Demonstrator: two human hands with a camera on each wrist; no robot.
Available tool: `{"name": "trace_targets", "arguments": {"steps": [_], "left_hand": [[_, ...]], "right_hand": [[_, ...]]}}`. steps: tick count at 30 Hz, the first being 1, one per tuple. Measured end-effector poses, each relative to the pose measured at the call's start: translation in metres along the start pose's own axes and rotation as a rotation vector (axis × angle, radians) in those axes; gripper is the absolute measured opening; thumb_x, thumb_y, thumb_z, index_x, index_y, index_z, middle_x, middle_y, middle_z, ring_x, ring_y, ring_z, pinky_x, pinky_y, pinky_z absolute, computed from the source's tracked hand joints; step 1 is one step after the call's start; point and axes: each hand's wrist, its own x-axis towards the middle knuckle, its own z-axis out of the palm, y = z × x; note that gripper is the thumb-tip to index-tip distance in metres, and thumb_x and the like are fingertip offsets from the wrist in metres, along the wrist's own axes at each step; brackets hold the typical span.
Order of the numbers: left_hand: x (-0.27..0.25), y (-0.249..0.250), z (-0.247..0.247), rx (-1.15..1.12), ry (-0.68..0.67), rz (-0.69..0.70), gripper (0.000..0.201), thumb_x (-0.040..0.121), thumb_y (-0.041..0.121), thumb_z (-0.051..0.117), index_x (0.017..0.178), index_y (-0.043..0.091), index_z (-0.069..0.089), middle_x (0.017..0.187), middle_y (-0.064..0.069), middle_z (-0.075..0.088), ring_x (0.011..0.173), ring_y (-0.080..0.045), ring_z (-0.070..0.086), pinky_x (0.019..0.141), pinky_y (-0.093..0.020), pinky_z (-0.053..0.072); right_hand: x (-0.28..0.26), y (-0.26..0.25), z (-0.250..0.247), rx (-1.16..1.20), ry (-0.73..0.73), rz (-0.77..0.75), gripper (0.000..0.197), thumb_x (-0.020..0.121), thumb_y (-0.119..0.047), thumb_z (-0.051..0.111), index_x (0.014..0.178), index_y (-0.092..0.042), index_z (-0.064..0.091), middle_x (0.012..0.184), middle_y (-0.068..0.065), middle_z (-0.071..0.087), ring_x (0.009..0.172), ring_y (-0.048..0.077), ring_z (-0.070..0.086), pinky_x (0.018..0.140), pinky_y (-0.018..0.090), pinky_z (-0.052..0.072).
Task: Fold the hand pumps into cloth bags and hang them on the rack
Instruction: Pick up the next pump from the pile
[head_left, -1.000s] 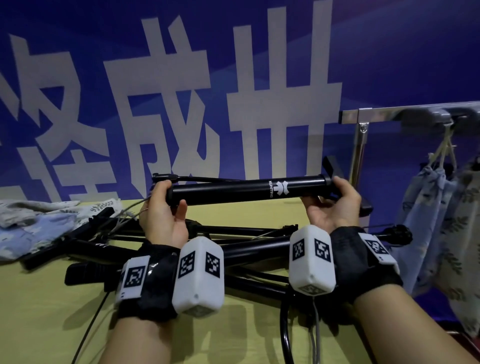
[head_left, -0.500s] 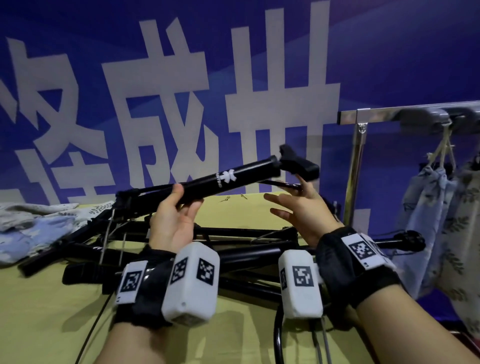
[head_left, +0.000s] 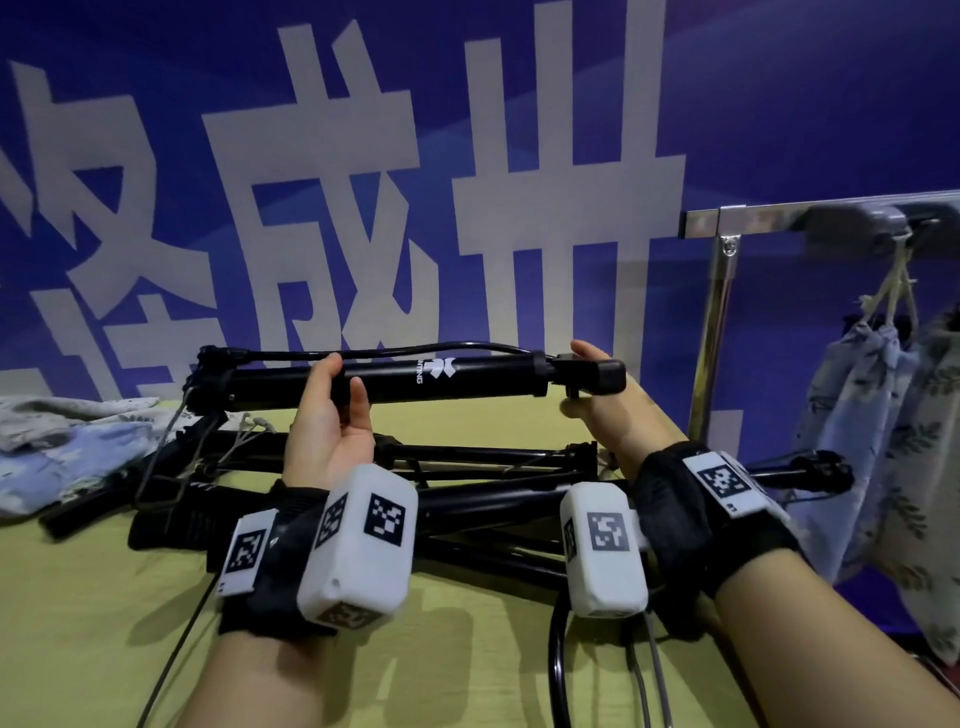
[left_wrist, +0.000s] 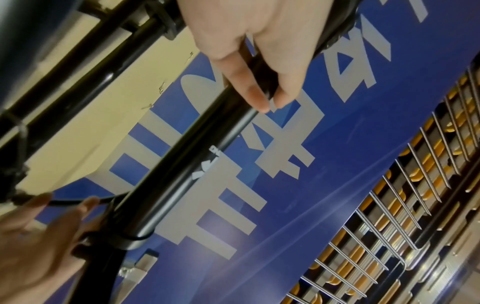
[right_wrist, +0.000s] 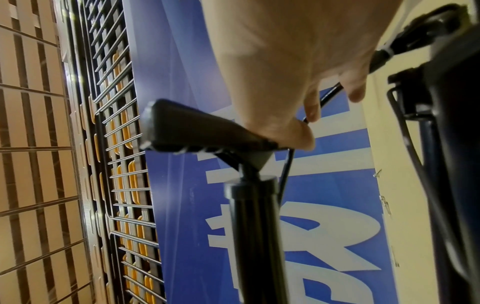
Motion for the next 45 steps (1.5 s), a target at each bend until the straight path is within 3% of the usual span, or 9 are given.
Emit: {"name": "trace_targets", "arguments": {"steps": [2,7,11,18,23,26,37,41,45], "left_hand": [[-0.001,-0.001,0.001,-0.022,0.011,-0.028,0.013,0.082,0.013,0.07,0.092,0.01,0.062,0.108,-0.009,0.06,0.099,-0.013,0.064,0.045,-0.008,0.046],[-0.001,-0.002,0.002,-0.109,0.05,-0.055,0.012,0.083,0.014,0.069,0.092,0.01,0.062,0.102,-0.01,0.062,0.102,-0.015,0.065,0.042,-0.01,0.046],[-0.001,-0.002,0.001,-0.161,0.113,-0.051,0.015,0.082,0.016,0.07,0.086,0.008,0.058,0.1,-0.01,0.061,0.081,-0.012,0.065,0.04,-0.011,0.045],[0.001,-0.008,0.003,0.038,0.141,-0.018,0.017,0.089,0.023,0.063,0.083,0.011,0.053,0.09,-0.008,0.055,0.067,-0.01,0.059,0.039,-0.01,0.043],[0.006,-0.01,0.001,0.114,0.165,-0.033,0.032,0.087,0.026,0.066,0.11,0.01,0.051,0.093,-0.008,0.056,0.068,-0.011,0.061,0.038,-0.011,0.044],[0.007,-0.01,0.001,0.126,0.169,-0.025,0.034,0.088,0.027,0.065,0.113,0.01,0.051,0.096,-0.007,0.055,0.063,-0.011,0.06,0.038,-0.01,0.043],[0.005,-0.009,-0.002,0.153,0.212,0.022,0.037,0.09,0.03,0.061,0.115,0.011,0.041,0.109,-0.01,0.047,0.07,-0.013,0.059,0.046,-0.015,0.051],[0.005,-0.011,0.0,0.197,0.2,-0.011,0.042,0.091,0.03,0.06,0.125,0.011,0.042,0.114,-0.011,0.047,0.06,-0.011,0.059,0.04,-0.013,0.047],[0.011,-0.009,-0.002,0.215,0.218,-0.062,0.051,0.089,0.034,0.061,0.131,0.011,0.043,0.128,-0.009,0.051,0.029,-0.006,0.053,0.034,-0.012,0.041]], "right_hand": [[0.001,0.001,-0.001,-0.08,0.001,-0.006,0.063,0.093,-0.001,0.049,0.144,-0.029,0.027,0.12,-0.006,0.048,0.09,0.01,0.051,0.056,0.006,0.037],[0.009,0.01,0.003,-0.309,0.044,0.064,0.044,0.093,-0.019,0.053,0.134,-0.031,0.045,0.13,-0.004,0.051,0.124,0.026,0.037,0.105,0.04,0.034],[0.01,0.01,0.004,-0.439,0.071,0.005,0.016,0.093,-0.023,0.053,0.092,-0.035,0.064,0.103,0.0,0.05,0.105,0.021,0.036,0.102,0.043,0.032],[0.005,0.0,0.003,-0.12,0.174,-0.176,0.01,0.096,-0.009,0.047,0.104,-0.013,0.051,0.085,-0.002,0.051,0.07,0.006,0.046,0.056,0.005,0.035],[-0.001,-0.004,-0.001,-0.032,0.222,-0.234,0.05,0.091,-0.002,0.055,0.134,-0.023,0.039,0.079,-0.005,0.047,0.076,0.004,0.05,0.071,0.014,0.041],[0.0,-0.003,-0.001,-0.083,0.179,-0.223,0.052,0.092,-0.005,0.055,0.139,-0.022,0.043,0.092,-0.004,0.052,0.092,0.01,0.051,0.084,0.02,0.038],[-0.004,-0.005,0.001,-0.189,0.05,-0.217,0.061,0.092,-0.01,0.055,0.145,-0.027,0.031,0.1,0.004,0.061,0.098,0.017,0.055,0.089,0.024,0.04],[-0.002,-0.003,-0.001,-0.126,0.134,-0.196,0.06,0.093,-0.007,0.054,0.146,-0.024,0.031,0.084,-0.01,0.052,0.095,0.013,0.051,0.085,0.021,0.036],[-0.002,-0.002,-0.002,-0.142,0.14,-0.189,0.059,0.092,-0.006,0.054,0.145,-0.023,0.033,0.098,-0.002,0.055,0.1,0.013,0.051,0.087,0.02,0.034]]}}
